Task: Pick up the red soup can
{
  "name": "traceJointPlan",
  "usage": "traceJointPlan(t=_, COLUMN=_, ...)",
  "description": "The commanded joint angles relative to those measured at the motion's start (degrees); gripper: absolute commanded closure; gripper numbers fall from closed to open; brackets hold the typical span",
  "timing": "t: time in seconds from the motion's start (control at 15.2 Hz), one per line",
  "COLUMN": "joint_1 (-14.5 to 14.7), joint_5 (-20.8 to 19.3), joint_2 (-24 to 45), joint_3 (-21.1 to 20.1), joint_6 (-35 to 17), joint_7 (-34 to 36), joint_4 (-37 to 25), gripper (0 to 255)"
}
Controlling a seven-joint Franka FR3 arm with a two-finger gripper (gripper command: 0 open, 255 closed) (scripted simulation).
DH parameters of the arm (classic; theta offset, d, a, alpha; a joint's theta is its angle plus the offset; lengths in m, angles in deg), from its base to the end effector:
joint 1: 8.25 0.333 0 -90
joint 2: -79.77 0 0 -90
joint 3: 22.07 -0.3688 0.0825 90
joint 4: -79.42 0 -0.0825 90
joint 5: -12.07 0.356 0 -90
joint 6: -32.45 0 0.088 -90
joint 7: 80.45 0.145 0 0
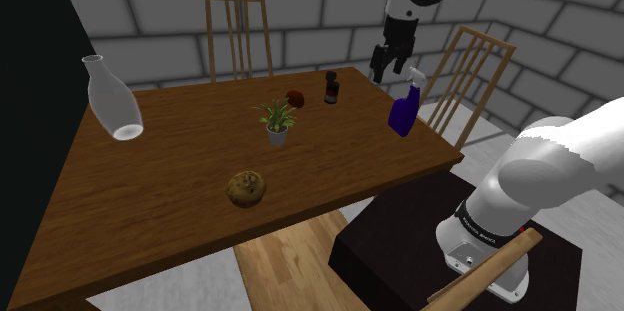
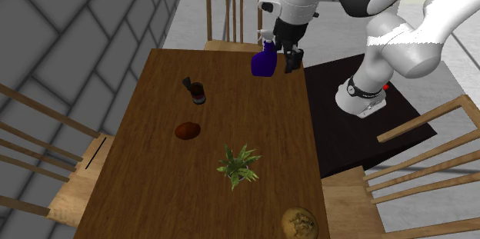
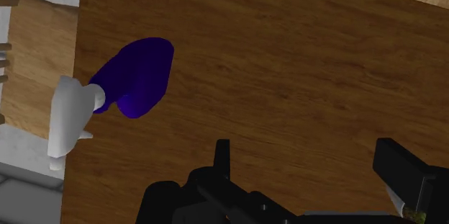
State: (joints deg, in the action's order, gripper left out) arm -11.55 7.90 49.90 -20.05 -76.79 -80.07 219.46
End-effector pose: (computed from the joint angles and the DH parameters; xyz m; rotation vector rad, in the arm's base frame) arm 0.3340 -0.0404 0.5022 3.0893 -0.1083 -0.0284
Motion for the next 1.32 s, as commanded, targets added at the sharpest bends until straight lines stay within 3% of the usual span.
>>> traceJointPlan(t=0.0, joint_1=-0.3, joint_5=0.0, joint_2=4.4, joint_3=0.6, joint_6=-3.7, joint_7=0.0, joint_4=-1.5, gripper=0)
traceJointPlan(t=0.66, joint_1=-1.7, joint_5=1.5, joint_2=25.5, joint_3=3.4, joint_6=-17.4, joint_7=-1.5, joint_4=-11.8, gripper=0)
traceJointPlan(t=1.25, joint_1=-3.6, joint_5=5.6, joint_2=44.7, joint_3=4.5, joint_6=-23.5, joint_7=-3.9, joint_4=-27.3, gripper=0)
